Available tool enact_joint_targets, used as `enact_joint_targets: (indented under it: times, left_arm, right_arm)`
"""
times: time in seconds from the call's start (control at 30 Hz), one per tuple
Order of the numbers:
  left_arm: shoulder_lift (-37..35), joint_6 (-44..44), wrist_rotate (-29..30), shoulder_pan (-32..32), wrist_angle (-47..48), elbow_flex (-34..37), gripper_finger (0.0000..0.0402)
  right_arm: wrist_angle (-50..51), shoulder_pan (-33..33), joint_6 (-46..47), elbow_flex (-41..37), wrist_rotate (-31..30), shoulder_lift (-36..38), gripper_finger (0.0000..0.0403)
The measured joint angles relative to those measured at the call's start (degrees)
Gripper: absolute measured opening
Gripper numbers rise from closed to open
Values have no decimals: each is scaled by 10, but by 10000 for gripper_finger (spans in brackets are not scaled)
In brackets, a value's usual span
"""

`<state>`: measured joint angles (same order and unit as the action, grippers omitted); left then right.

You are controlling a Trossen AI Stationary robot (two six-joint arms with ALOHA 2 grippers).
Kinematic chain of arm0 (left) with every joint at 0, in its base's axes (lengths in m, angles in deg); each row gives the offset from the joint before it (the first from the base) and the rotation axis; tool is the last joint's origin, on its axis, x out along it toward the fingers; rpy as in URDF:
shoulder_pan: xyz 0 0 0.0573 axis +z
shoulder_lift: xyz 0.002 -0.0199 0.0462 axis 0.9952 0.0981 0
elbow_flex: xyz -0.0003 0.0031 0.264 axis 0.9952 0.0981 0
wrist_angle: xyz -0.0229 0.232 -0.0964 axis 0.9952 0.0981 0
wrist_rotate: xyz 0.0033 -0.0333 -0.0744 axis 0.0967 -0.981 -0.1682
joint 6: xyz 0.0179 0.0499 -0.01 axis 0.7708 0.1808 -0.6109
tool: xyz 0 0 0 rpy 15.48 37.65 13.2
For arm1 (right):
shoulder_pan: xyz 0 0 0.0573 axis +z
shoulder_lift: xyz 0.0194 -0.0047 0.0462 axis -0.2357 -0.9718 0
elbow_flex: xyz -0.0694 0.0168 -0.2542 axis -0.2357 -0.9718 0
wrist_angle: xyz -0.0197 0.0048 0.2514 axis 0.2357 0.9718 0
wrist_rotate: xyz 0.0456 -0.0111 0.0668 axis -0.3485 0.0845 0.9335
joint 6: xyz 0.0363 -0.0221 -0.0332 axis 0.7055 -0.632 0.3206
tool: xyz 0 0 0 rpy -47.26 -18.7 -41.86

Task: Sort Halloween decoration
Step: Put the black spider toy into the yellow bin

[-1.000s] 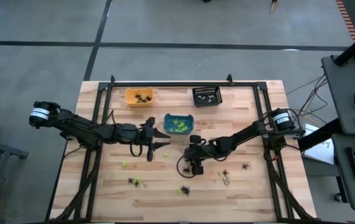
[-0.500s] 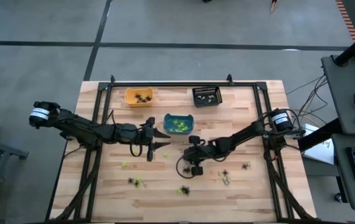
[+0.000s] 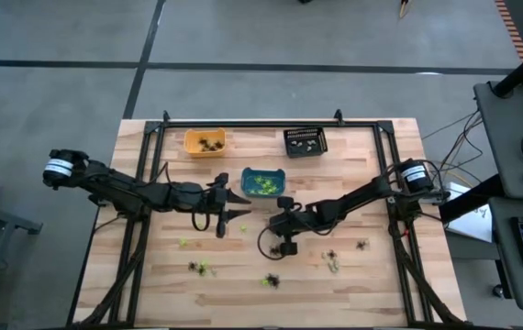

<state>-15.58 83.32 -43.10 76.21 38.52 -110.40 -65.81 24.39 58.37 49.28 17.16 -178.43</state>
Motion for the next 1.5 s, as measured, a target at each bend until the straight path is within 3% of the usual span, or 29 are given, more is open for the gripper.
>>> enact_joint_targets:
  times: [0.27,0.43,0.7,0.97,1.13,1.33,1.5]
  left_arm:
    - [0,0,-7,-1,23,1,109]
    - [8,0,-63,-1,22,1,109]
    - [91,0,-67,-1,-34,1,132]
    - [152,4,-64,-1,-60,0,184]
    - [172,4,-66,-1,-92,0,196]
    - [190,4,-62,1,-107,-4,184]
    - [193,11,-55,1,-106,-14,125]
  right_arm:
    - [-8,-14,6,-2,35,56,8]
    - [-11,-29,16,-2,74,77,8]
    - [-59,-53,22,-2,158,84,8]
    - [-64,-56,21,-3,160,84,8]
    - [-70,-59,21,-3,160,84,8]
    - [-88,-60,18,-3,159,84,8]
    - [-90,-59,16,-3,159,84,8]
